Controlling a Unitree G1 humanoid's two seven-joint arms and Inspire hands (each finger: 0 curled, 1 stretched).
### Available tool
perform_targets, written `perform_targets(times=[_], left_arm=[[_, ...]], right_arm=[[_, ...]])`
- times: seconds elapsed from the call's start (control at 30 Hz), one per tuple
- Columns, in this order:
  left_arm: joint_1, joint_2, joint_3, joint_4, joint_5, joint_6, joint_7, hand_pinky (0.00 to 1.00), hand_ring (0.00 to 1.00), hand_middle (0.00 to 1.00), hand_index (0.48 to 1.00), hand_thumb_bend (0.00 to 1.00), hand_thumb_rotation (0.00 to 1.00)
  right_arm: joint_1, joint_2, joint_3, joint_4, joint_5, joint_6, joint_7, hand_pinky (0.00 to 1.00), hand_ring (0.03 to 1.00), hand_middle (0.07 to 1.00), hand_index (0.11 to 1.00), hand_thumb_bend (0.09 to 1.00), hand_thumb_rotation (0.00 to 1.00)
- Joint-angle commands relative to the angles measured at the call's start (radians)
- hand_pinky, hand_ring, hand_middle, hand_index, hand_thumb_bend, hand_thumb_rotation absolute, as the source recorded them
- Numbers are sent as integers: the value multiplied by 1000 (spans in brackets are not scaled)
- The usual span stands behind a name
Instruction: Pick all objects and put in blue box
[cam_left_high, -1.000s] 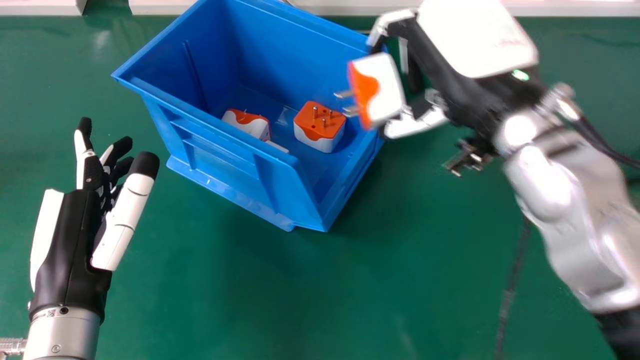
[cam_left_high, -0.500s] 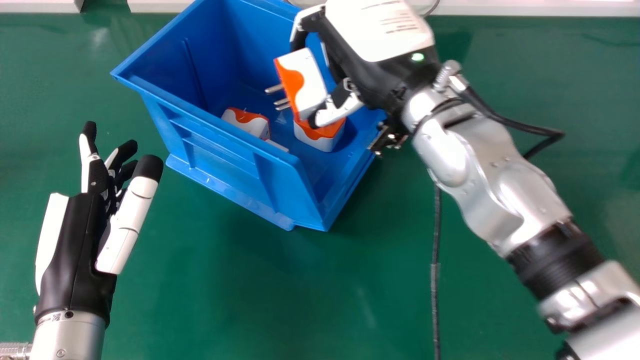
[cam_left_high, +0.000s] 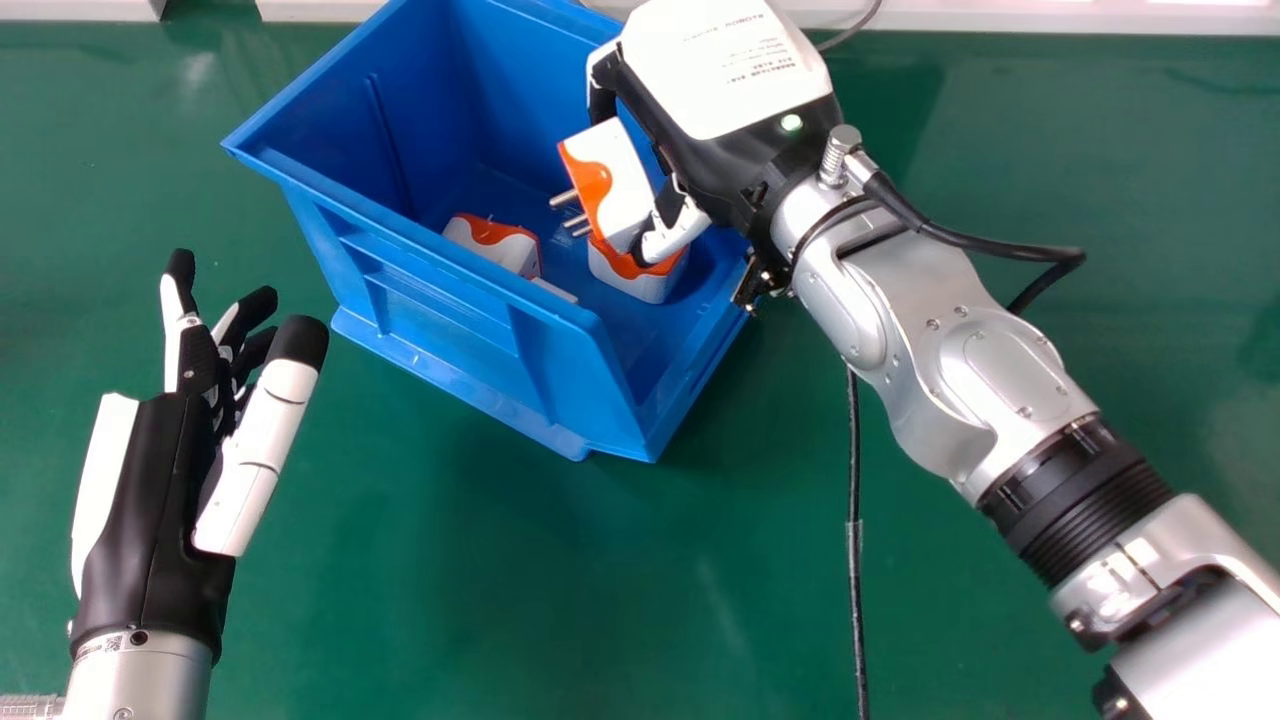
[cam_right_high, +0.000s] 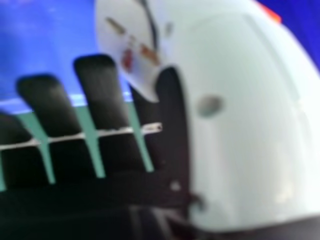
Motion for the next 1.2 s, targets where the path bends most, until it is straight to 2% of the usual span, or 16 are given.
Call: perform_targets(times=[0.0,0.33,0.57,0.73,1.03,1.17], left_arm=[[2,0,1,-34,7,-2,4,871,913,937,923,744,904],[-11,0,-2,-23,20,-4,8,868,912,937,922,740,904],[-20,1,-2,-5,19,-9,6,868,912,936,922,740,904],[-34,4,-3,13,21,-14,6,868,912,937,922,743,904],[-56,14,3,57,28,-31,6,867,912,937,922,738,908],[-61,17,5,62,31,-32,6,866,912,937,922,736,909]], right_arm=[[-39,-2,-1,-40,-7,10,-9,1000,1000,1000,1000,639,956],[-24,-15,5,-56,-9,17,-29,1000,1000,1000,1000,654,975],[-1,-23,-5,-82,3,21,-35,1000,1000,1000,1000,690,1000],[35,-29,-21,-116,14,37,-39,1000,1000,1000,1000,695,1000],[278,-67,-101,-413,21,94,-53,1000,1000,1000,1000,581,1000],[443,-57,-145,-580,30,117,-81,1000,1000,1000,1000,538,1000]])
